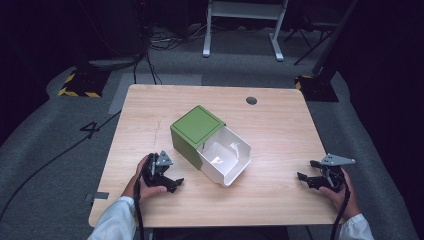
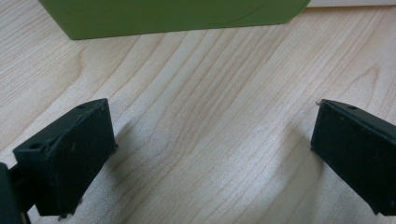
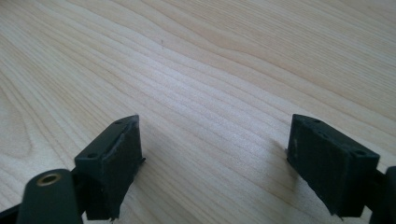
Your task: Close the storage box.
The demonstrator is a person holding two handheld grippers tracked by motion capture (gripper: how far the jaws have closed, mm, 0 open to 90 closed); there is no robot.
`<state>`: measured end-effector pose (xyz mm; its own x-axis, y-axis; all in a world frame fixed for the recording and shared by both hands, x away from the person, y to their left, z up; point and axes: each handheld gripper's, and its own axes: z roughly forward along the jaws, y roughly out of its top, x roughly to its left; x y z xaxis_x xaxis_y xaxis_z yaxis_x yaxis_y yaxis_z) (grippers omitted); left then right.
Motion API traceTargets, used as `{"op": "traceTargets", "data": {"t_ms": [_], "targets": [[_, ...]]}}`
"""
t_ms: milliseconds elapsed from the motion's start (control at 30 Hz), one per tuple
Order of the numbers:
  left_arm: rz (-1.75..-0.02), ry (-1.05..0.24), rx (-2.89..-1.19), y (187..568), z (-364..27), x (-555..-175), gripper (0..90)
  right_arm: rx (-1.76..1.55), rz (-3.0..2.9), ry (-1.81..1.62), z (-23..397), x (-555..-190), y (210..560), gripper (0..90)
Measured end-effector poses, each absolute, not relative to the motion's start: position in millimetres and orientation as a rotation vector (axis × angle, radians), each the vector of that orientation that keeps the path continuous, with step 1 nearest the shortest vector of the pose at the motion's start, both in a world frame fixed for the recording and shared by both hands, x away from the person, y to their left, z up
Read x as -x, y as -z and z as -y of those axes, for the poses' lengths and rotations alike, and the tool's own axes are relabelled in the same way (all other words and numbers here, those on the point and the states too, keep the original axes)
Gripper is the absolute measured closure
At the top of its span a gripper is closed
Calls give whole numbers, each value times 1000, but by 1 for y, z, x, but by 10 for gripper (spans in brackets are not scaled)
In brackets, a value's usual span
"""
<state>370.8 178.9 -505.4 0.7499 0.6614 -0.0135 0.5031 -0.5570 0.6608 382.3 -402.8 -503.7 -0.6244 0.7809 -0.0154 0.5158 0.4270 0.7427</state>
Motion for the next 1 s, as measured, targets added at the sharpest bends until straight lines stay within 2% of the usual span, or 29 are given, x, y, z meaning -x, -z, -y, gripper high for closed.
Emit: {"op": "traceTargets", "data": {"t_ms": [667,1000], "targets": [[-869,-309,-2285,505,-179,-371,0,-1076,-2316,-1021,402,-383,499,212],[-882,-315,-2279,505,-179,-370,0,-914,-2402,-1180,365,-381,466,256]]}}
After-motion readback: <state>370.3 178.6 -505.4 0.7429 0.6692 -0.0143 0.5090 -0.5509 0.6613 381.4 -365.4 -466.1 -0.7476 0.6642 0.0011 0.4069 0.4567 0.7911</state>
